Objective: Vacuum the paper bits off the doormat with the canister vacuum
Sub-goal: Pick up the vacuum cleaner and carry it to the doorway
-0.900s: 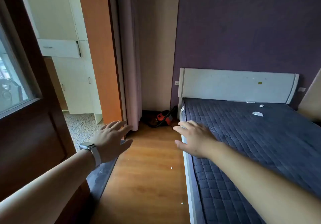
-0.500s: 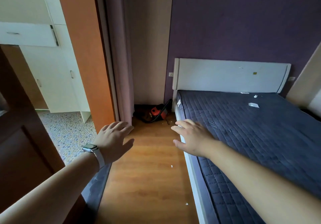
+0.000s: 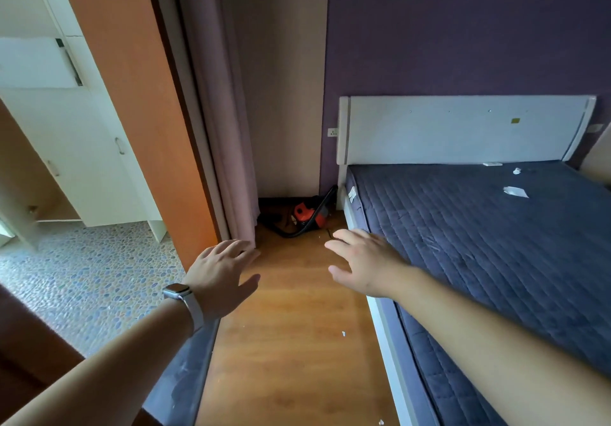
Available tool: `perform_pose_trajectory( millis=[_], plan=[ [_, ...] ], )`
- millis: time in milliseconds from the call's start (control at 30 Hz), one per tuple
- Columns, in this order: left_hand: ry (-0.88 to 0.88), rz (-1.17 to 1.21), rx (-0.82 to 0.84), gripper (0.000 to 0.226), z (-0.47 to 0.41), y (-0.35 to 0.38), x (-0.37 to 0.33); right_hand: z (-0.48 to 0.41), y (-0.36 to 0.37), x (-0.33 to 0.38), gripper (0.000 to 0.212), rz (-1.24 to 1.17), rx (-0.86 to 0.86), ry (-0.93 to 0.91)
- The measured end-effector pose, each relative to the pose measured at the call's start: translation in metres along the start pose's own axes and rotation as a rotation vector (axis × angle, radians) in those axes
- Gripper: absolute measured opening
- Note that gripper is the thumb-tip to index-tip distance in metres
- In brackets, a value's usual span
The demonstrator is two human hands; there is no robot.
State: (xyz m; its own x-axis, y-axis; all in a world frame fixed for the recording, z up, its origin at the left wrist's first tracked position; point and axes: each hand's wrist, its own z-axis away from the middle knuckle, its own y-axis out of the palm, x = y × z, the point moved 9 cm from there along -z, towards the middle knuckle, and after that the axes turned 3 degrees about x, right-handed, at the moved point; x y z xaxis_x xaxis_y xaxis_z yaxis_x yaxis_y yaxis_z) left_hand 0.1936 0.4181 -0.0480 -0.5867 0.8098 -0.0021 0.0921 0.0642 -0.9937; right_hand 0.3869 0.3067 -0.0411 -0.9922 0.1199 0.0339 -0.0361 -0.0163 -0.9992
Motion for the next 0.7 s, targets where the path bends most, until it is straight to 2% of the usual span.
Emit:
perform_pose_trajectory(
  millis=[167, 367, 433, 567, 700],
  plan=[
    [-0.021, -0.028, 0.057, 0.074, -0.101, 0.018, 0.018, -0.08, 0.007, -0.062, 0.053, -0.016, 0.028, -0.025],
    [-0.057, -0.012, 0.05, 0.078, -0.208, 0.023, 0.032, -0.17, -0.001, -0.137, 0.053, 0.006, 0.028, -0.02],
    [-0.058, -0.006, 0.068, 0.076, -0.23, 0.029, 0.044, -0.194, 0.001, -0.15, 0.053, -0.003, 0.048, -0.01],
    [-0.093, 0.001, 0.071, 0.058, -0.273, 0.041, 0.087, -0.248, 0.008, -0.164, 0.051, -0.014, 0.067, -0.003],
    [-0.094, 0.015, 0.119, 0.063, -0.323, 0.066, 0.133, -0.309, 0.017, -0.172, 0.052, -0.022, 0.07, 0.022]
  ],
)
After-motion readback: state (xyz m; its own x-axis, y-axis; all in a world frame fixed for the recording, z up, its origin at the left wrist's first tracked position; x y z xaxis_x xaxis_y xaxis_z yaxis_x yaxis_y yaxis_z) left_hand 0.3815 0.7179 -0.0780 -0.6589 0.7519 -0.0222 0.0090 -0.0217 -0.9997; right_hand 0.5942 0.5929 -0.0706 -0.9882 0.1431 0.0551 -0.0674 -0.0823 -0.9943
